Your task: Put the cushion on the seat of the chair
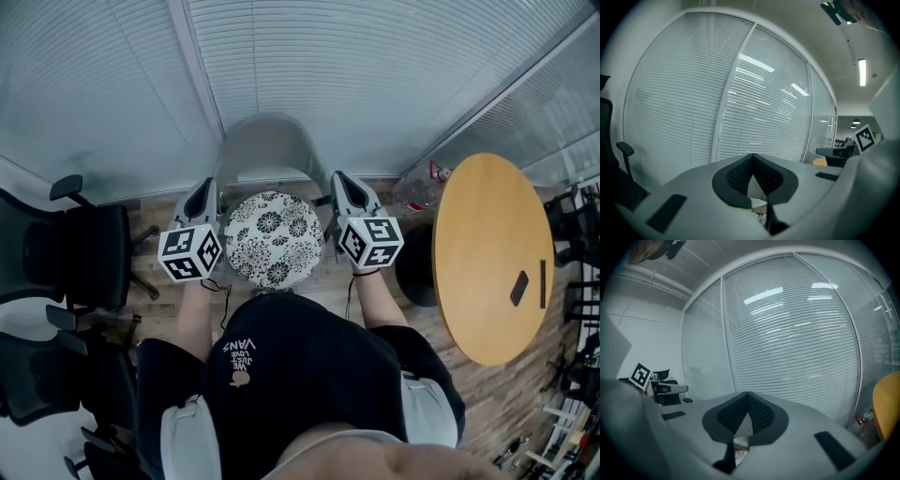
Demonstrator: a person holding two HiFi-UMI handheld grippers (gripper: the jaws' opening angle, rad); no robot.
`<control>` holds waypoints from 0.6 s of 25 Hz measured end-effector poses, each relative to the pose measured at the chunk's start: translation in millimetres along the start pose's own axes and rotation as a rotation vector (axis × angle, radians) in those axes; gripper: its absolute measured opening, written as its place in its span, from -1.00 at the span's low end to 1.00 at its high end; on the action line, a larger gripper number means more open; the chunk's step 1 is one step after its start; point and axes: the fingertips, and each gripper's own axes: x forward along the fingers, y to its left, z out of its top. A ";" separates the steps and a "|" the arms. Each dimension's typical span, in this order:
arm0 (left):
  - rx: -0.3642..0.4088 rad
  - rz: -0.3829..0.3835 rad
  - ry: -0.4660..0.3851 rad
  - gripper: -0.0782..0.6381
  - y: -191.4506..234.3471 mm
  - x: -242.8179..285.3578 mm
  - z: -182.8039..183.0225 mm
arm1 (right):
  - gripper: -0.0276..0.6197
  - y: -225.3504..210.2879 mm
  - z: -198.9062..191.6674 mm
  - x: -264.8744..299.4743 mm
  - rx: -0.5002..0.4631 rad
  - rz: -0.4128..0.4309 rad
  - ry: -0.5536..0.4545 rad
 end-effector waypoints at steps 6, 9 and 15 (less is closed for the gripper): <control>0.005 -0.003 0.000 -0.75 -1.3 -0.6 0.1 | -0.86 1.7 -6.6 -0.2 -0.011 0.006 0.025; 0.004 -0.005 0.000 -0.75 -1.4 -1.7 0.7 | -0.86 3.6 -7.8 -0.7 -0.011 0.010 0.029; 0.007 -0.014 0.009 -0.75 -5.5 -4.1 -1.8 | -0.86 5.1 -7.2 -3.0 -0.016 0.010 0.033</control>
